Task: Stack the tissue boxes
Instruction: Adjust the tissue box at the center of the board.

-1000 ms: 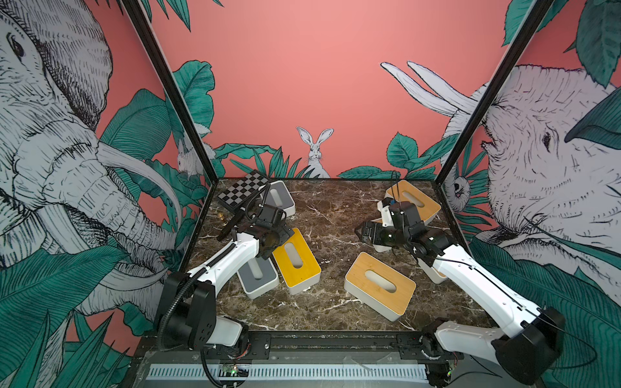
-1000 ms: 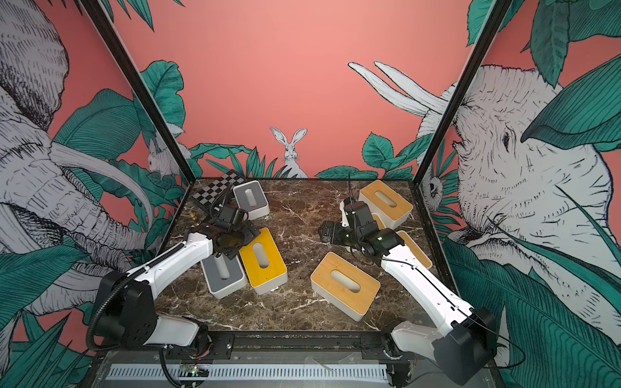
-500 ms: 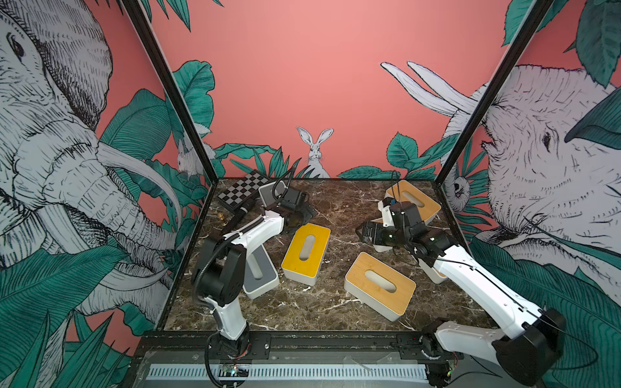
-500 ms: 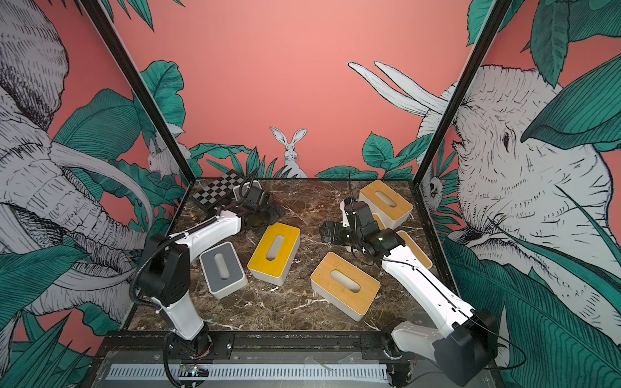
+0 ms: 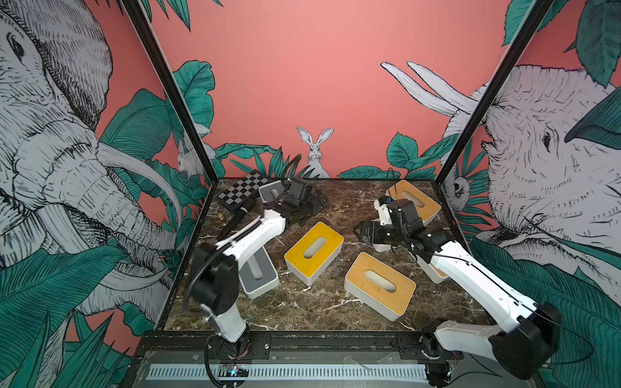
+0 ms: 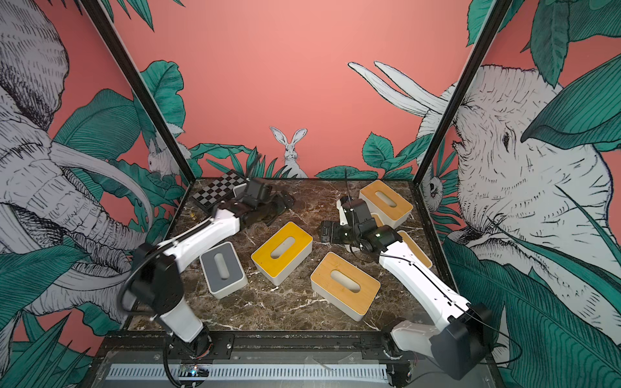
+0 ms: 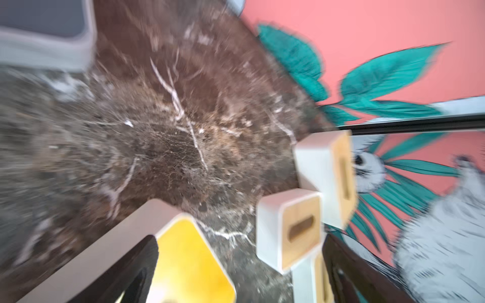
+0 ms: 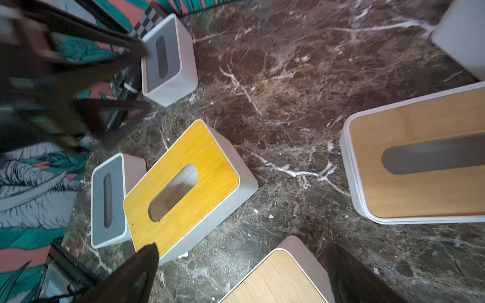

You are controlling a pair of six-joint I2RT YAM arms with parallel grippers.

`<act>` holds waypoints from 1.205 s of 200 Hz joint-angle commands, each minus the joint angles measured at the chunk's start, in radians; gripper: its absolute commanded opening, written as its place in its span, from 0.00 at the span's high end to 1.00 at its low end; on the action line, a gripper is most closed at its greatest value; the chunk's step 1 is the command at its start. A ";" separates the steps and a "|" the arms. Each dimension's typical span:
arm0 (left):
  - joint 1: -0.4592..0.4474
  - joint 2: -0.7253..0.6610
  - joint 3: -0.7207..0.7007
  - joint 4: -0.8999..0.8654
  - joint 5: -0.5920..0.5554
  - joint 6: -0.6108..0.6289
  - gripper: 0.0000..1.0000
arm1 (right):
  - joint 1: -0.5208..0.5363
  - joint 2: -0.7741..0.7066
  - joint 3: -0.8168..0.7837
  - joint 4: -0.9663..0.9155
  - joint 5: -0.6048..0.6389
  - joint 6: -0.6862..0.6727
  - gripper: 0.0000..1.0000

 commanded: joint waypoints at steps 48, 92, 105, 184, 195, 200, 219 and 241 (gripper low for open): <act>0.003 -0.697 -0.480 -0.290 -0.072 -0.153 0.16 | 0.002 0.316 0.234 0.037 -0.245 -0.114 0.01; 0.003 -0.775 -0.626 -0.376 -0.039 -0.200 0.62 | 0.003 0.478 0.297 0.059 -0.320 -0.107 0.01; 0.002 -0.754 -0.666 -0.333 -0.015 -0.216 0.73 | 0.003 0.504 0.307 0.060 -0.326 -0.113 0.01; -0.008 -0.527 -0.684 -0.193 -0.025 -0.263 0.79 | 0.002 0.570 0.308 0.044 -0.376 -0.131 0.01; -0.009 -0.531 -0.703 -0.165 -0.041 -0.281 0.78 | 0.003 0.572 0.303 0.045 -0.381 -0.131 0.01; -0.009 -0.528 -0.711 -0.146 -0.043 -0.283 0.78 | 0.002 0.572 0.301 0.045 -0.381 -0.132 0.01; -0.009 -0.488 -0.710 -0.106 -0.038 -0.275 0.78 | 0.002 0.561 0.281 0.059 -0.383 -0.137 0.01; -0.009 -0.415 -0.681 -0.091 -0.033 -0.263 0.78 | -0.002 0.546 0.239 0.111 -0.394 -0.122 0.01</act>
